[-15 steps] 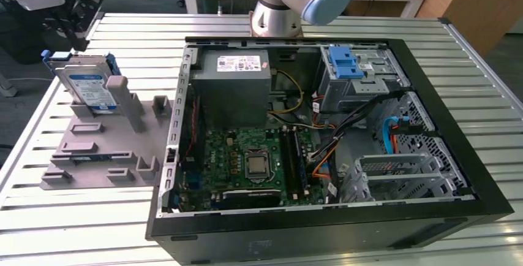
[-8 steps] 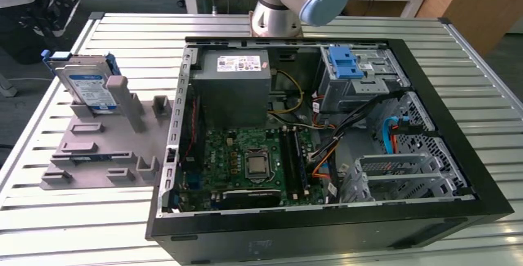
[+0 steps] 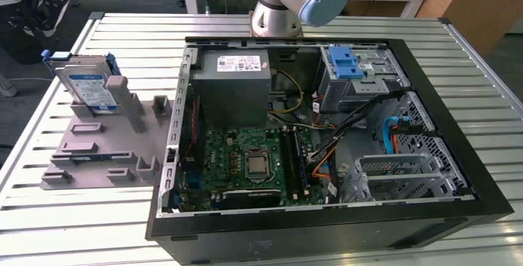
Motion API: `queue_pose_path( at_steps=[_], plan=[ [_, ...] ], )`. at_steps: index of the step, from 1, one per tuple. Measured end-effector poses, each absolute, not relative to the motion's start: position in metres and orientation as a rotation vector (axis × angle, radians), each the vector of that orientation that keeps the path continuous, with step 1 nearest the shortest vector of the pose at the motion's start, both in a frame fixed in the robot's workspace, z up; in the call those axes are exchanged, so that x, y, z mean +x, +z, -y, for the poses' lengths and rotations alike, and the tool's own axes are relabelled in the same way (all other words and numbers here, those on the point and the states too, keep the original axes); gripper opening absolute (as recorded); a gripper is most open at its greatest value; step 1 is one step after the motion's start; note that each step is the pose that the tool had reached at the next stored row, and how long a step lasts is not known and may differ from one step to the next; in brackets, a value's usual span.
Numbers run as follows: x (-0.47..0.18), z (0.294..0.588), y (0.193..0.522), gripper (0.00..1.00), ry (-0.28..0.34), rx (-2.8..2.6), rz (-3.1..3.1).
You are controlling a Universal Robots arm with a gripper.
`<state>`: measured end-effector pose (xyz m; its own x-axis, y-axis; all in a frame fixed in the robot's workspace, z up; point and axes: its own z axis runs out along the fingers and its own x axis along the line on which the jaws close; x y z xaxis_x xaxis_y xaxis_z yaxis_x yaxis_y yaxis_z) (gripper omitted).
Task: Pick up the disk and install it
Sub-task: 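Reach for the disk, then pick up the disk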
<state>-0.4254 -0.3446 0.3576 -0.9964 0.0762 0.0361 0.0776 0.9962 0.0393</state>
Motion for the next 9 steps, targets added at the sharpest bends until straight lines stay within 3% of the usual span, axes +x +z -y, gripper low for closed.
queue_pose_path(
  at_steps=[9],
  plan=[
    [-0.4256,0.3446,0.3576,0.11,-0.063,-0.12,3.104]
  ],
)
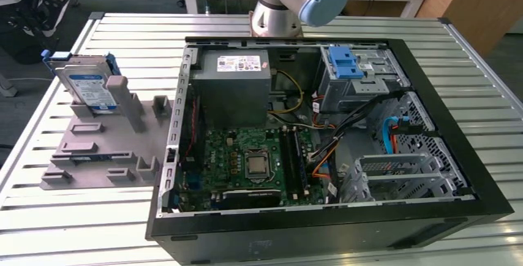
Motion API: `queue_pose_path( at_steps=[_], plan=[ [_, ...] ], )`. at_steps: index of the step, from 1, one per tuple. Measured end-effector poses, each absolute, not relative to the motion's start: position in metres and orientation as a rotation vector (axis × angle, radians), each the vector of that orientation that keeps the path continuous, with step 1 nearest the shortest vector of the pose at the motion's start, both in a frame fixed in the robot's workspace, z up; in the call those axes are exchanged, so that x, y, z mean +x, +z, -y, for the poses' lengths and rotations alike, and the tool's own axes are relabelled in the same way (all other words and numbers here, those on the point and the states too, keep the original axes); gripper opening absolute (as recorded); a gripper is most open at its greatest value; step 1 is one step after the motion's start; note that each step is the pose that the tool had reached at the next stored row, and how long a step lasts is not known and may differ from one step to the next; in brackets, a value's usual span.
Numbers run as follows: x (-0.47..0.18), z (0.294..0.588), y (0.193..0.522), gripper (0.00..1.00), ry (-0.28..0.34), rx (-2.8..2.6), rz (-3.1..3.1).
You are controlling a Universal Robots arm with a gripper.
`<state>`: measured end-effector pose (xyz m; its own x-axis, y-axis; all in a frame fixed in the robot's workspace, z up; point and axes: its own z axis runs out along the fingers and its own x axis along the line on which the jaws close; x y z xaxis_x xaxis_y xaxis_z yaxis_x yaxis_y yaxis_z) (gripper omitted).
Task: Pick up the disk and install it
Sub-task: 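Pick up the disk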
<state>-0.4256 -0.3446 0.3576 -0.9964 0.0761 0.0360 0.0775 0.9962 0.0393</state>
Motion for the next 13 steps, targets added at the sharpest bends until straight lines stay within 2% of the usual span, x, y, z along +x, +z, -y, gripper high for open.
queue_pose_path(
  at_steps=[13],
  plan=[
    [-0.4263,0.3446,0.3576,0.11,-0.062,0.032,3.104]
  ],
)
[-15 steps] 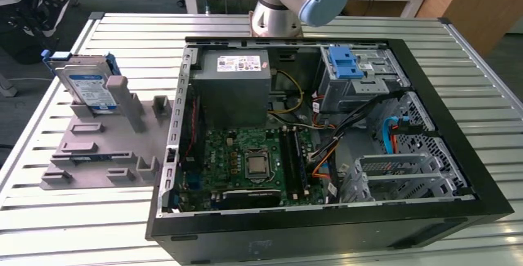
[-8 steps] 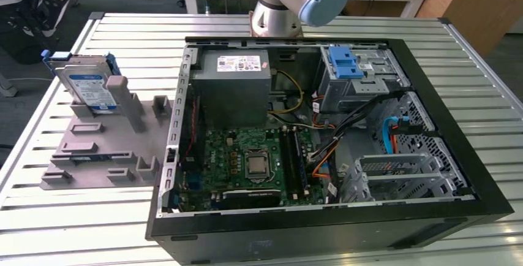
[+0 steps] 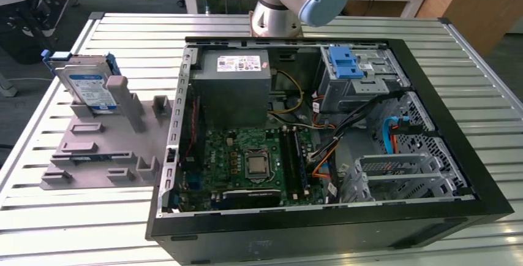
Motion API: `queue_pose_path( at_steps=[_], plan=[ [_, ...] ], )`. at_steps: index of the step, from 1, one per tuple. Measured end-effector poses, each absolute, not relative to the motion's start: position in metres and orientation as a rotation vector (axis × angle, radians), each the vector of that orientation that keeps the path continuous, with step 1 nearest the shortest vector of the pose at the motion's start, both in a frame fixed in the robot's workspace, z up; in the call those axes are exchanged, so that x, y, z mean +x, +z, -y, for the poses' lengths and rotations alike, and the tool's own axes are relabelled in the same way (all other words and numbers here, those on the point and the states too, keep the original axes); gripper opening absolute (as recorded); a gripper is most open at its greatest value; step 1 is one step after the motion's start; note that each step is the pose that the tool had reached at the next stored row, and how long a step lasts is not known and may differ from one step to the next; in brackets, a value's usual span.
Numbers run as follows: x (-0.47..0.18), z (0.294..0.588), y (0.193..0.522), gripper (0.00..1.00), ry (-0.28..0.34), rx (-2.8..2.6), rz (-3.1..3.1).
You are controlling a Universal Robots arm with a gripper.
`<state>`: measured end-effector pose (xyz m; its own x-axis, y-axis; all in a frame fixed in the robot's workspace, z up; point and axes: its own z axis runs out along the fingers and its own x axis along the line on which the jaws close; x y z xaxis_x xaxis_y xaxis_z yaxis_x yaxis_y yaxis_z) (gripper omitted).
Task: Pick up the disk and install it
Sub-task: 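Pick up the disk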
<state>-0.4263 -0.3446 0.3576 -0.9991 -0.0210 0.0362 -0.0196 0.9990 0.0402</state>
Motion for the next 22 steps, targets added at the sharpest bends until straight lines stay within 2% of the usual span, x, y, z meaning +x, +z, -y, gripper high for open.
queue_pose_path(
  at_steps=[22],
  plan=[
    [-0.4265,0.3446,0.3572,0.11,-0.061,0.274,3.089]
  ],
)
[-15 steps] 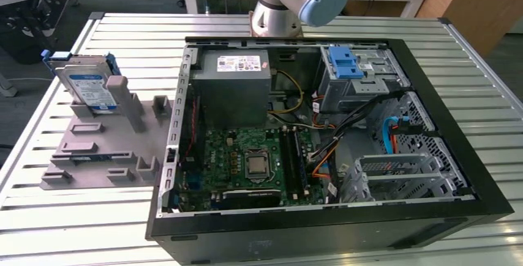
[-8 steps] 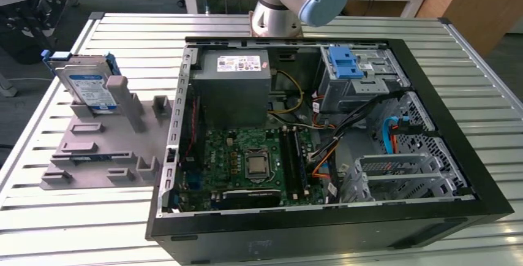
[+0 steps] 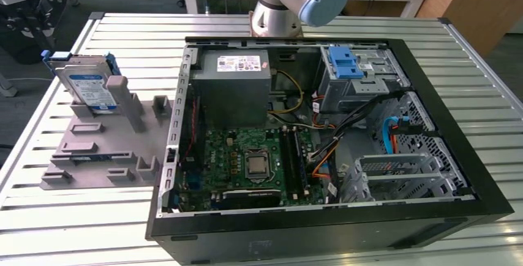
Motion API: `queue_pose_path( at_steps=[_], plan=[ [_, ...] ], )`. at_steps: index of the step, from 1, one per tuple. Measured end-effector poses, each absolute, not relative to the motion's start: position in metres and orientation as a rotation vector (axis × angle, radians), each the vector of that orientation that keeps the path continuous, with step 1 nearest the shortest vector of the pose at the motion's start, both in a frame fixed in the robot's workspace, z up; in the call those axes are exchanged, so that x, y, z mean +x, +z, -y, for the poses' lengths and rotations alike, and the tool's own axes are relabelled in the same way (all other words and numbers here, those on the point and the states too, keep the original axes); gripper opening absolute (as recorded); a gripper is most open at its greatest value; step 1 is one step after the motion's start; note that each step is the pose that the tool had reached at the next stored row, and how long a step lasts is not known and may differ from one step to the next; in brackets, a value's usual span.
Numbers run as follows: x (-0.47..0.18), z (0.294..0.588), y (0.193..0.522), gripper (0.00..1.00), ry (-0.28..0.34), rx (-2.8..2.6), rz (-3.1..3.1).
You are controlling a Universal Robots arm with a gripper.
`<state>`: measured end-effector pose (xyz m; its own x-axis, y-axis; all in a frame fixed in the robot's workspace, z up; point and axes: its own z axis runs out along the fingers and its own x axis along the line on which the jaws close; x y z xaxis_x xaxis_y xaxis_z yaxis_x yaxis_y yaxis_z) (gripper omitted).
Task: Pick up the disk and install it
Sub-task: 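Pick up the disk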
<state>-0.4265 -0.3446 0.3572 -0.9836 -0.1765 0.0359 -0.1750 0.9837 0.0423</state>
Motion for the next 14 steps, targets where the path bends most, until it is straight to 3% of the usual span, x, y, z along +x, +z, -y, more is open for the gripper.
queue_pose_path(
  at_steps=[14],
  plan=[
    [-0.4265,0.3446,0.357,0.11,-0.055,0.556,3.052]
  ],
)
